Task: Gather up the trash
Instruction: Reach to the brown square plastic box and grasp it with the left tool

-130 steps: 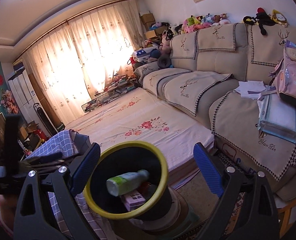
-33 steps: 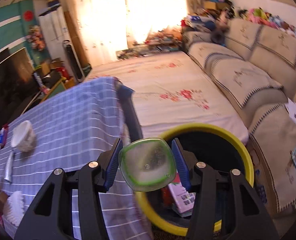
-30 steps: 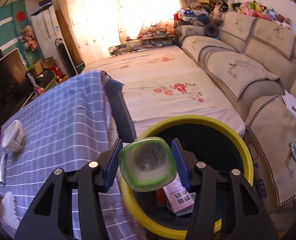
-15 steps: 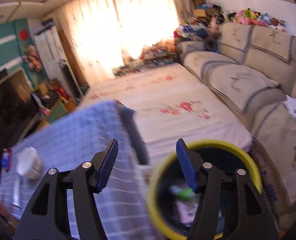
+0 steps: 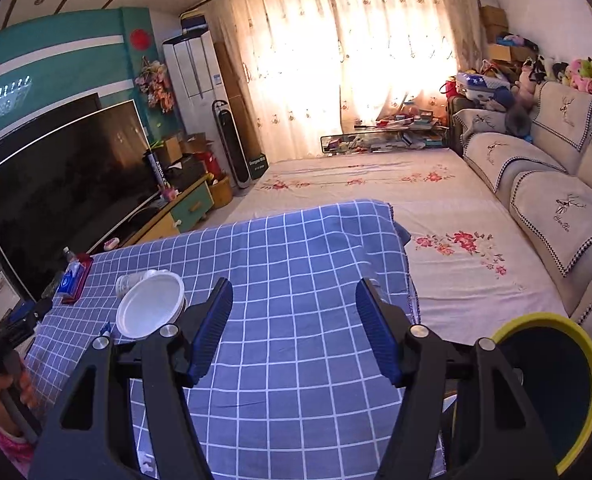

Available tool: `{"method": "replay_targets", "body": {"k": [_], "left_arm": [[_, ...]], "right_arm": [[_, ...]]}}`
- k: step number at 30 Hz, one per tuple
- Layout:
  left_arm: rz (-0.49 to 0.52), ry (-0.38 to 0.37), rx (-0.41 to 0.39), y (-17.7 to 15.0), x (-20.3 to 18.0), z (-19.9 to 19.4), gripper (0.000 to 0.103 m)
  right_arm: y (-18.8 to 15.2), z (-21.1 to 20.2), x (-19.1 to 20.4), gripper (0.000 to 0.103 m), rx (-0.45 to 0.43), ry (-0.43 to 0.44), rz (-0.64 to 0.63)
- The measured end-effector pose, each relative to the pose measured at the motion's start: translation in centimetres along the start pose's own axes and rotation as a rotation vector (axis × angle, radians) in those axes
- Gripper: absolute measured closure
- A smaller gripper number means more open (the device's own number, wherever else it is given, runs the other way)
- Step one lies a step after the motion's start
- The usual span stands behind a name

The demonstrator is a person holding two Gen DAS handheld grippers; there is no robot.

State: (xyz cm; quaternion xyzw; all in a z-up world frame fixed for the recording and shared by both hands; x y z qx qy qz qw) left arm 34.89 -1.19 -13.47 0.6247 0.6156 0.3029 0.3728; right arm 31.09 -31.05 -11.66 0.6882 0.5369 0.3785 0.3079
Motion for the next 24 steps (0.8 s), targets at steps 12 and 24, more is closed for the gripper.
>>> {"method": "replay_targets", "body": {"k": [12,24], "left_arm": [[0.115,-0.454,0.24,-6.2,-6.3,-8.7,0.009],[0.169,-0.639,0.398,-12.0,-8.9,-9.3,0.009]], "right_arm": [[-0.5,-0.3,1.5,0.039,0.001,0.038,-0.024],[-0.8,-0.1,1.3,0.038,0.017,0.028,-0.016]]}}
Point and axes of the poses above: each gripper's, at about its wrist camera, not at the fingertips, and z roughly the way its jaws point, x to its left, y to its top, the point moved 7 cm from there along z, roughly the way its jaws point, and after that the axes turned 1 degree about x, right-handed, at the moved point
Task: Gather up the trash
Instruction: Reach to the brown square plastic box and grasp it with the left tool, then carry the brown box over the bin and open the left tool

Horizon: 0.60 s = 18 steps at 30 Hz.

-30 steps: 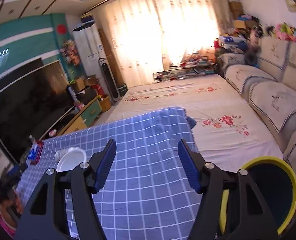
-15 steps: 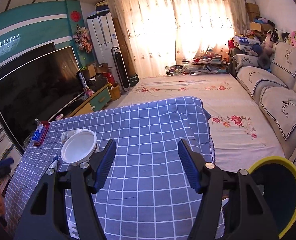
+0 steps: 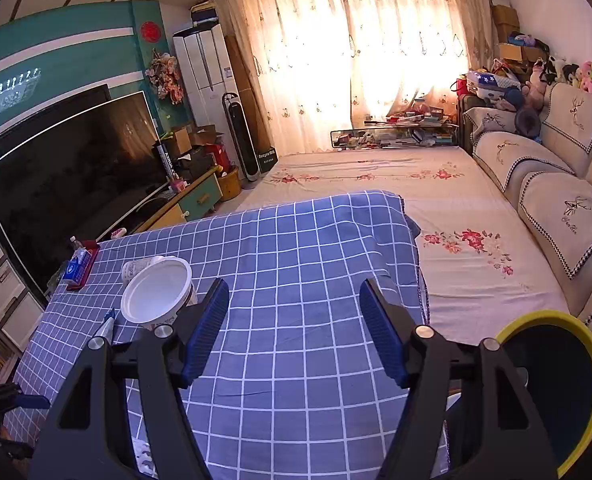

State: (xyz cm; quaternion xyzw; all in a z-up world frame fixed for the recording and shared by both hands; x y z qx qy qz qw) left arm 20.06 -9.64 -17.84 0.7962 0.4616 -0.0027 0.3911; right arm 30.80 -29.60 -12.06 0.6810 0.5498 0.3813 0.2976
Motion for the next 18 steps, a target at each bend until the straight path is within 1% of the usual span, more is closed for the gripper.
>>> {"method": "replay_targets", "body": {"k": [2,6,8,9,10,11,12,13,16,18], "left_arm": [[-0.019,-0.014,0.018,-0.2,0.3,0.5,0.013],[-0.06,-0.044,0.036,-0.4,1.0,1.4,0.015],[-0.066,-0.058,0.046,-0.4,1.0,1.8,0.023],[-0.063,-0.061,0.054,-0.5,1.0,2.0,0.026],[-0.059,-0.061,0.061,-0.6,1.0,2.1,0.033],[-0.054,-0.059,0.067,-0.6,0.8,2.2,0.035],[-0.049,-0.055,0.07,-0.7,0.7,2.4,0.036],[-0.042,-0.048,0.069,-0.7,0.6,2.4,0.042],[-0.025,-0.019,0.06,-0.6,0.4,1.8,0.043],[-0.005,0.014,0.047,-0.2,0.0,1.1,0.043]], "right_arm": [[0.0,0.0,0.0,0.038,-0.002,0.001,0.001],[0.0,0.1,-0.1,0.036,0.008,0.001,-0.003],[0.0,0.3,-0.1,0.036,0.014,0.002,-0.006],[0.0,0.3,0.0,0.036,0.016,0.002,-0.008],[-0.1,0.3,0.0,0.036,0.018,0.002,-0.009],[-0.1,0.4,0.0,0.036,0.019,0.002,-0.01],[-0.1,0.4,0.0,0.036,0.021,0.002,-0.01],[-0.1,0.5,0.1,0.036,0.022,0.003,-0.01],[-0.1,0.5,0.1,0.036,0.023,0.003,-0.01],[0.0,0.5,0.1,0.036,0.022,0.004,-0.009]]}}
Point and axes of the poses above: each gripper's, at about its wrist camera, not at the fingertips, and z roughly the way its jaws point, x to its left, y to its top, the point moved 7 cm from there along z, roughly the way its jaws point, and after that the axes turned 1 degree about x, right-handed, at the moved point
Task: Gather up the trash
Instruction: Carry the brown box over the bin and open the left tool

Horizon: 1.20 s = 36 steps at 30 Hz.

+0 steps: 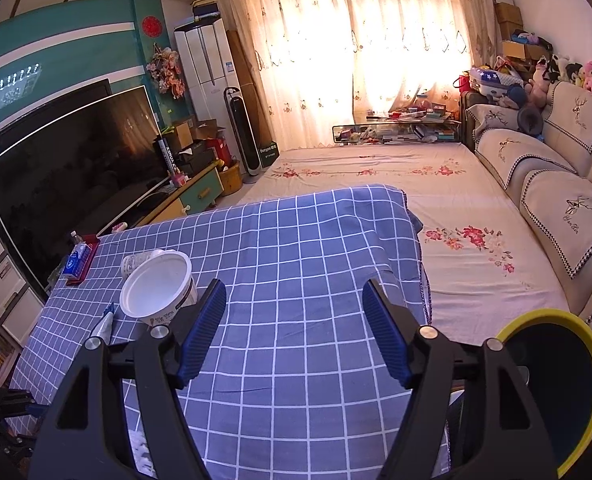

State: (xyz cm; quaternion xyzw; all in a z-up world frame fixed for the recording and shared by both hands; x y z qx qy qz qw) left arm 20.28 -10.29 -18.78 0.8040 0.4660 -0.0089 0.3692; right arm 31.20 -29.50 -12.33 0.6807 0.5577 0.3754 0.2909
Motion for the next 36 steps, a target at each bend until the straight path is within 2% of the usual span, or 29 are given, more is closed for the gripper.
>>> {"method": "replay_targets", "body": {"k": [6,10,14,19,21,22,25,28,32,36], "left_arm": [[0.083,0.072,-0.058,1.9,-2.4,-2.6,0.043],[0.133,0.059,-0.077,3.6,-4.9,-2.8,0.043],[0.212,0.015,-0.064,5.1,-8.4,-1.2,0.043],[0.286,-0.031,-0.033,7.2,-12.4,1.8,0.043],[0.319,-0.039,-0.024,8.0,-13.9,3.1,0.043],[0.332,-0.044,-0.016,8.5,-14.8,3.9,0.043],[0.355,-0.07,0.028,9.7,-17.4,6.4,0.043],[0.399,-0.079,0.067,10.7,-20.6,9.5,0.043],[0.439,-0.129,0.12,12.3,-25.4,14.1,0.043],[0.485,-0.142,0.169,13.3,-29.7,19.2,0.042]], "right_arm": [[0.1,-0.3,0.0,0.036,-0.017,0.0,0.002],[0.7,-1.5,-0.6,0.036,-0.075,-0.017,0.018],[1.6,-3.2,-2.5,0.036,-0.139,-0.044,0.071],[2.7,-5.2,-5.8,0.036,-0.205,-0.09,0.151],[3.1,-7.0,-7.7,0.036,-0.248,-0.115,0.199],[3.2,-8.1,-8.6,0.033,-0.268,-0.128,0.224],[2.8,-11.8,-12.2,0.029,-0.324,-0.21,0.271],[1.1,-15.3,-15.9,0.029,-0.352,-0.292,0.314],[-2.4,-19.3,-20.7,0.029,-0.362,-0.402,0.386],[-6.0,-22.1,-24.8,0.029,-0.357,-0.475,0.456]]}}
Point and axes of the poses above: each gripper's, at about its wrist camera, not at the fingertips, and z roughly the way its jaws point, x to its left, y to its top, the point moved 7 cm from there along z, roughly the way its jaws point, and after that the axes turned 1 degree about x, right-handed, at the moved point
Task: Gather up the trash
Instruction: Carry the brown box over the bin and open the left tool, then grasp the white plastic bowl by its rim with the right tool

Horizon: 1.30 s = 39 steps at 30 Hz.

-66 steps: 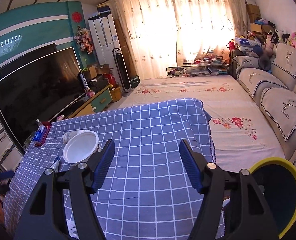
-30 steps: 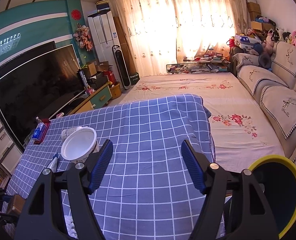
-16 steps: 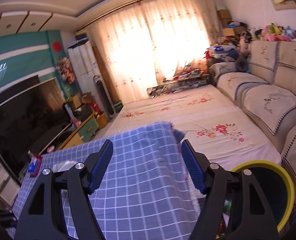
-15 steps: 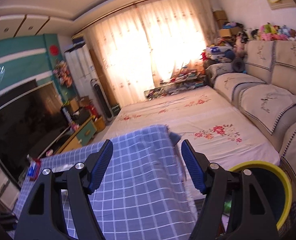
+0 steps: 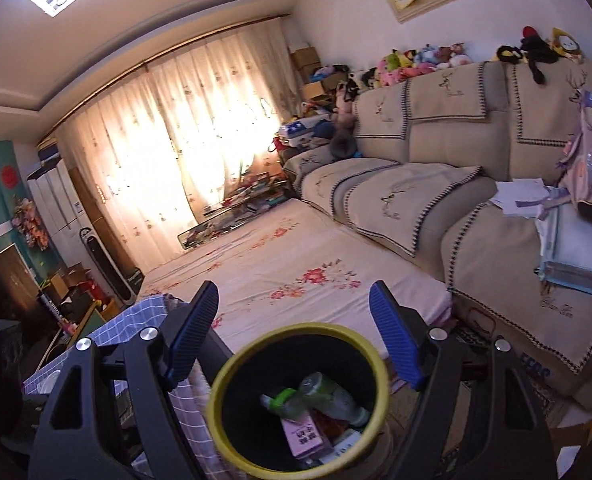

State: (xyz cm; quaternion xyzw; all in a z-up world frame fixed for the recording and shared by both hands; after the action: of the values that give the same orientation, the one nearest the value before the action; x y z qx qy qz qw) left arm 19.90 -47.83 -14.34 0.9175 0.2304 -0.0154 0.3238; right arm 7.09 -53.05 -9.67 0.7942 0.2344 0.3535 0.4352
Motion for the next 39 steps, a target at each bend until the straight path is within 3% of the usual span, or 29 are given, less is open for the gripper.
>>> {"method": "replay_targets", "body": {"k": [3,10,13,16,20,25,27,31,35,39], "left_arm": [[0.009,0.02,0.056,2.2,-0.8,4.8,0.042],[-0.001,0.089,0.163,3.8,-1.1,13.0,0.04],[-0.033,0.1,0.182,3.8,-0.6,14.8,0.024],[-0.09,0.074,0.147,3.8,0.2,13.7,0.023],[-0.114,0.08,0.01,4.0,0.8,8.2,0.023],[-0.145,0.159,-0.252,2.7,2.9,-4.0,0.017],[-0.159,0.24,-0.354,1.0,4.6,-9.3,0.014],[-0.21,0.439,-0.486,-3.8,8.9,-18.0,0.012],[-0.289,0.638,-0.557,-9.8,13.7,-24.8,0.011],[-0.393,0.769,-0.574,-15.3,18.9,-29.0,0.011]], "right_arm": [[-1.1,-0.6,-3.4,0.029,0.015,-0.048,0.022],[-3.2,-0.3,-7.5,0.029,0.059,-0.092,0.05],[-3.2,0.0,-7.1,0.029,0.063,-0.082,0.045],[-3.0,0.4,-6.1,0.029,0.065,-0.065,0.037],[-3.2,0.7,-4.8,0.029,0.072,-0.039,0.039],[-3.7,1.1,-1.9,0.029,0.091,0.011,0.01],[-3.8,1.1,0.0,0.029,0.096,0.038,-0.015],[-4.3,1.2,4.6,0.029,0.111,0.103,-0.075],[-5.0,1.1,10.5,0.028,0.129,0.184,-0.151],[-5.9,1.0,16.7,0.028,0.151,0.263,-0.231]]}}
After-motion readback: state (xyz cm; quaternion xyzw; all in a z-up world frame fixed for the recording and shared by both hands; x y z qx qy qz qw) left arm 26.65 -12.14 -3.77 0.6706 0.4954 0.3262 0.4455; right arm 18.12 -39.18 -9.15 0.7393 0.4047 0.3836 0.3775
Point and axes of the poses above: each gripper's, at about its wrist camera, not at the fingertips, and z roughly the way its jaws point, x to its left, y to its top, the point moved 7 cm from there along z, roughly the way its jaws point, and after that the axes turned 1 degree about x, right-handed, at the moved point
